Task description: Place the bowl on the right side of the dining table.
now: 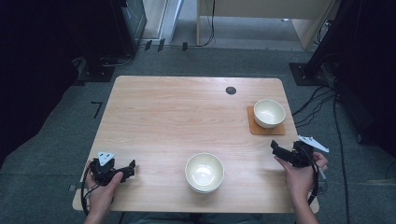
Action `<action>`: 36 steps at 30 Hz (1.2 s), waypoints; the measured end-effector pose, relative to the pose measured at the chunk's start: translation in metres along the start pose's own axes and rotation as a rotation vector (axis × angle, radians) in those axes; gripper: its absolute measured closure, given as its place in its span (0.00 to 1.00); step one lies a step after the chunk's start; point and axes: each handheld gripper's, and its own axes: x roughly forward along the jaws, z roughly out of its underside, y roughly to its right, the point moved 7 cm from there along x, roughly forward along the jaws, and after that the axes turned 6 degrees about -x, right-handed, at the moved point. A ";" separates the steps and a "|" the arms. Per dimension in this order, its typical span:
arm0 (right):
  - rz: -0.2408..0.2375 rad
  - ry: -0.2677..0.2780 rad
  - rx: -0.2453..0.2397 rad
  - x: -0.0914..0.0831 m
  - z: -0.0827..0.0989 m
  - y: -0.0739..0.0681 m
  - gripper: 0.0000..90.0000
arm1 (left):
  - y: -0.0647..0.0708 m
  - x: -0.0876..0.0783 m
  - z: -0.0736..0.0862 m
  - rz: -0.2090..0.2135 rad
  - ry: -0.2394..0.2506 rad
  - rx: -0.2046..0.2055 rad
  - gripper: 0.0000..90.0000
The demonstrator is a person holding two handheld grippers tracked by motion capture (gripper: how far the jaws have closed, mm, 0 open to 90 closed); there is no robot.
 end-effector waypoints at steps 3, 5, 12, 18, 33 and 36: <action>-0.004 0.003 -0.005 -0.003 0.002 -0.001 0.00 | -0.001 0.000 0.000 0.005 -0.002 -0.007 0.00; -0.004 0.005 -0.010 -0.005 0.004 -0.002 0.00 | -0.001 0.000 0.000 0.007 -0.003 -0.011 0.00; -0.003 0.004 -0.028 -0.008 0.010 -0.003 0.00 | -0.001 0.001 0.000 0.010 -0.010 -0.013 0.00; -0.005 -0.002 -0.035 -0.014 0.019 -0.003 0.00 | -0.001 0.000 0.002 0.006 -0.019 -0.007 0.00; 0.008 -0.046 -0.054 -0.032 0.052 0.011 0.00 | -0.001 0.000 0.004 0.006 -0.033 -0.001 0.00; 0.008 -0.053 -0.065 -0.033 0.057 0.013 0.00 | -0.001 0.000 0.004 0.007 -0.033 -0.002 0.00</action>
